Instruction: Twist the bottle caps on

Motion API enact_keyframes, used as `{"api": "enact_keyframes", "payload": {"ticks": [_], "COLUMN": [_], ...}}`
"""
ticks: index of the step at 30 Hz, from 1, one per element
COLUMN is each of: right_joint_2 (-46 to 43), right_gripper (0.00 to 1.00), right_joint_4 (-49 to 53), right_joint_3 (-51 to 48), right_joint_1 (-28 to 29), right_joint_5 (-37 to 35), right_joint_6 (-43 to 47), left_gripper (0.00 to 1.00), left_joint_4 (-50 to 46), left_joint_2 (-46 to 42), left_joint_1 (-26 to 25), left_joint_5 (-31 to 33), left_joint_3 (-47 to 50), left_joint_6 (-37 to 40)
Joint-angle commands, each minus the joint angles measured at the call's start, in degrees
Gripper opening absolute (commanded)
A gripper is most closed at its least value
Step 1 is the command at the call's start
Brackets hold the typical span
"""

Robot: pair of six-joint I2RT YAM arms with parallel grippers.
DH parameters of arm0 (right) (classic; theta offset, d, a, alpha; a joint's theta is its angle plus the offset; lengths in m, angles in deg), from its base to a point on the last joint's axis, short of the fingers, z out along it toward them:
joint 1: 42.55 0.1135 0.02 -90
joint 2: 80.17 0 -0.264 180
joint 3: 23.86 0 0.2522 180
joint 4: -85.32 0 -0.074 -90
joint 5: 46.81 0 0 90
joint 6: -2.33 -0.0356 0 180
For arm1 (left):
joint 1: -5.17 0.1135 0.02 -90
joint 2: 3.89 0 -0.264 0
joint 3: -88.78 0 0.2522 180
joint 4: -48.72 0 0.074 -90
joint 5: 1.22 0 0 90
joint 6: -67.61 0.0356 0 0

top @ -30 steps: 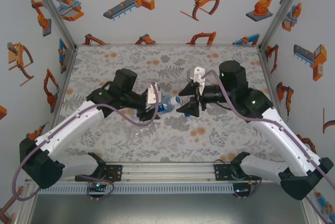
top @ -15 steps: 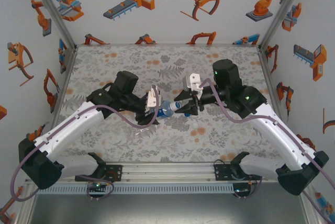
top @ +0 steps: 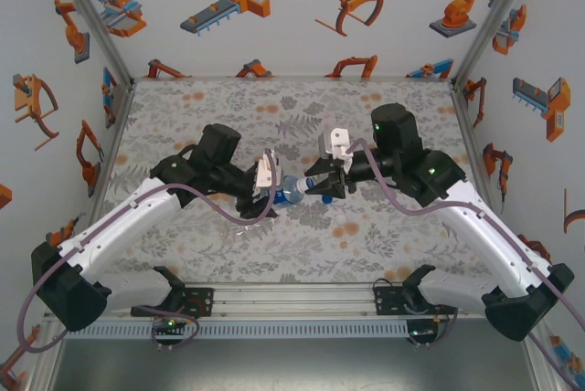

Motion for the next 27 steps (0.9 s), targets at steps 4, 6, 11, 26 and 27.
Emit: {"api": "enact_keyframes", "payload": {"ticks": [4, 6, 11, 26, 27], "right_joint_2": [0.4, 0.48, 1.18, 2.72, 2.84], "right_gripper": [0.37, 0.32, 0.12, 0.0, 0.0], "right_joint_4": [-0.6, -0.38, -0.24, -2.56, -3.02], "right_joint_3": [-0.2, -0.16, 0.07, -5.7, -6.24], "right_joint_1": [0.32, 0.3, 0.28, 0.32, 0.31], "right_joint_5": [0.39, 0.81, -0.22, -33.85, -34.43], "right_joint_6": [1.12, 1.1, -4.53, -89.65, -93.57], "left_gripper": [0.0, 0.0, 0.0, 0.0, 0.0], "left_joint_4": [-0.96, -0.98, -0.8, 12.13, 12.62], "left_joint_2": [-1.16, -0.91, -0.16, 4.5, 4.88], "left_joint_1": [-0.63, -0.61, -0.61, -0.63, -0.65], "left_joint_5": [-1.96, -1.89, -1.62, 15.49, 16.32], "left_joint_3": [-2.07, -2.11, -2.49, -1.77, -1.83], "left_joint_6": [1.13, 1.11, 1.33, -3.41, -3.59]}}
